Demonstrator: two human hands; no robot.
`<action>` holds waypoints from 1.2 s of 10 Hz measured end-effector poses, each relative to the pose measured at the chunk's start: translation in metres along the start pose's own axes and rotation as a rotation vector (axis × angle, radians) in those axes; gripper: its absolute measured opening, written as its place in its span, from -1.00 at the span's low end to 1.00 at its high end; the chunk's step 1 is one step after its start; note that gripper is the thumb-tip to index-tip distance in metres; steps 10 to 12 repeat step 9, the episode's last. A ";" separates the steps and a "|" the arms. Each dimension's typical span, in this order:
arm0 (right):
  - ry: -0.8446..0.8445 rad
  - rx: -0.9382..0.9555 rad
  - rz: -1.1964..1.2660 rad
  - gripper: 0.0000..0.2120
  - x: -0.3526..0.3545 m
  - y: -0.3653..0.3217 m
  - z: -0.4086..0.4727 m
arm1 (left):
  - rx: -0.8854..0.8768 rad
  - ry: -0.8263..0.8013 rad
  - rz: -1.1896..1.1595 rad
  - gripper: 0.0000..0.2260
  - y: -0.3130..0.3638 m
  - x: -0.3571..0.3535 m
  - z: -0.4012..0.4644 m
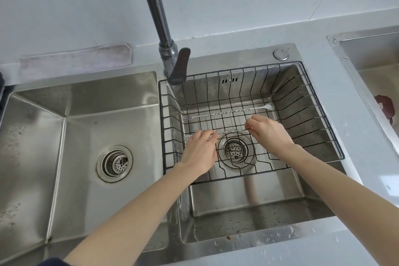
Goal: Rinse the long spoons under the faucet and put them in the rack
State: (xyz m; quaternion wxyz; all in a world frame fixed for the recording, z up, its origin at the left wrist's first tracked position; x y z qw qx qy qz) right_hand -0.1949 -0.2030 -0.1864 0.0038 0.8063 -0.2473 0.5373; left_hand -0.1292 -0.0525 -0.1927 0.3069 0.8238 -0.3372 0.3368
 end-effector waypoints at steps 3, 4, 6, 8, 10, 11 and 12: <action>-0.008 -0.031 -0.003 -0.80 -0.002 0.004 0.000 | 0.016 -0.012 -0.001 -0.55 -0.002 -0.001 -0.001; -0.007 -0.039 -0.018 -0.80 -0.002 0.004 0.001 | 0.019 -0.011 -0.005 -0.55 -0.002 -0.001 -0.002; -0.010 -0.077 -0.059 -0.78 -0.002 0.006 0.000 | 0.016 -0.020 -0.006 -0.54 -0.002 -0.001 -0.001; -0.040 -0.106 -0.069 -0.73 0.001 0.004 -0.001 | -0.005 -0.047 -0.010 -0.54 -0.004 0.000 -0.003; -0.037 -0.111 -0.105 -0.73 0.002 0.001 -0.001 | -0.005 -0.022 -0.027 -0.55 -0.005 0.005 -0.005; -0.037 -0.111 -0.105 -0.73 0.002 0.001 -0.001 | -0.005 -0.022 -0.027 -0.55 -0.005 0.005 -0.005; -0.037 -0.111 -0.105 -0.73 0.002 0.001 -0.001 | -0.005 -0.022 -0.027 -0.55 -0.005 0.005 -0.005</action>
Point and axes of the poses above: each hand's wrist, its own z-axis towards the middle knuckle, its own x-axis out of the back of the hand, y = z × x, the point moved 5 cm from there along z, towards the middle knuckle, and after that the axes turned 11 degrees about -y, right-handed, at the moved point
